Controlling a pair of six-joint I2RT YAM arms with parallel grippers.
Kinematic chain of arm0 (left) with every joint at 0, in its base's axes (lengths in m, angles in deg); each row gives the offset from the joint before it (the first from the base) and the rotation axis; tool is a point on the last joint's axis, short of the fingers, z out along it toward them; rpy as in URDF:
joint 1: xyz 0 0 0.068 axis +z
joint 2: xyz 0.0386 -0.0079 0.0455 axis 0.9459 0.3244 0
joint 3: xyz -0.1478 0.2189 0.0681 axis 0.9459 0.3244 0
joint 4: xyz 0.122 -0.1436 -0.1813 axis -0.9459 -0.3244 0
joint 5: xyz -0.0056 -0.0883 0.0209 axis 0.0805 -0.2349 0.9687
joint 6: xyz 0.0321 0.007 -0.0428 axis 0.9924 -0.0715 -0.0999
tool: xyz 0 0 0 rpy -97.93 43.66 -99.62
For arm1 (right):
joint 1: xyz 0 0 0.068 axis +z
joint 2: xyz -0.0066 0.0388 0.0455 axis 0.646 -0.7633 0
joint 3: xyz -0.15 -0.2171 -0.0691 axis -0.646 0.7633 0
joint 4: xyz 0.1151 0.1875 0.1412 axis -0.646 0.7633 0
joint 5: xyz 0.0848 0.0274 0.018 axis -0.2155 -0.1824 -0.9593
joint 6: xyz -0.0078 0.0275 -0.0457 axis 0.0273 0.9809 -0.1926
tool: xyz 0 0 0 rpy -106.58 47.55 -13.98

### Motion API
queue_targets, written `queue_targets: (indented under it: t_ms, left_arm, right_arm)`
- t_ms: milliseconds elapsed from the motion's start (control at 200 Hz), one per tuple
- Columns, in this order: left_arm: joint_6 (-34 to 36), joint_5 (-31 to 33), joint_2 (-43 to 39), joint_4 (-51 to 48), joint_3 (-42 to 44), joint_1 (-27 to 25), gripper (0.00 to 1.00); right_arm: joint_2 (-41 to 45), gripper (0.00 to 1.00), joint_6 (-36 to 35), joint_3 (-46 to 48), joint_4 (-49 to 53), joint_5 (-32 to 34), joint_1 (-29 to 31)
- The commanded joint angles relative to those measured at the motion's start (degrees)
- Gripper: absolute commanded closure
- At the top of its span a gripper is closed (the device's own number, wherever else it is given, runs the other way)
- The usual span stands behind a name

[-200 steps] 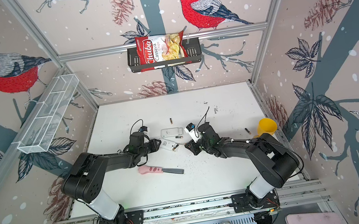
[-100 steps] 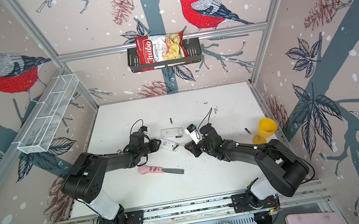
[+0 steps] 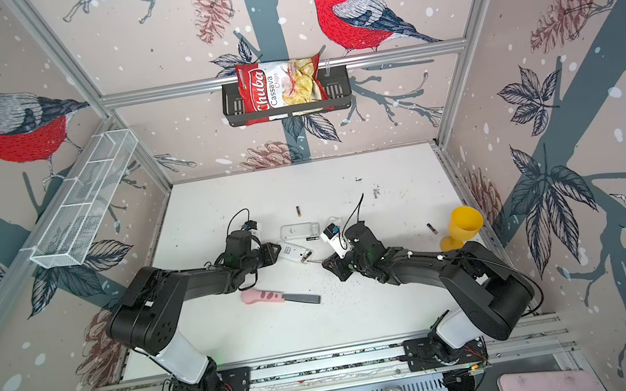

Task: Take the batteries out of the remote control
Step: 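Pry the second battery out of the compartment with the screwdriver tip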

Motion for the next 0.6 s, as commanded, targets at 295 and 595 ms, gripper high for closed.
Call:
queue_targets:
  t_ms: [295, 595]
  left_arm:
    - [0.20, -1.38, -0.18, -3.42, 0.26, -0.08, 0.68]
    - [0.25, -1.55, 0.14, -3.38, 0.07, -0.10, 0.68]
  right_arm:
    - [-4.39, 1.00, 0.86, -2.47, -4.68, 0.03, -0.13]
    - [-5.16, 1.00, 1.13, -3.44, -5.98, -0.33, -0.87]
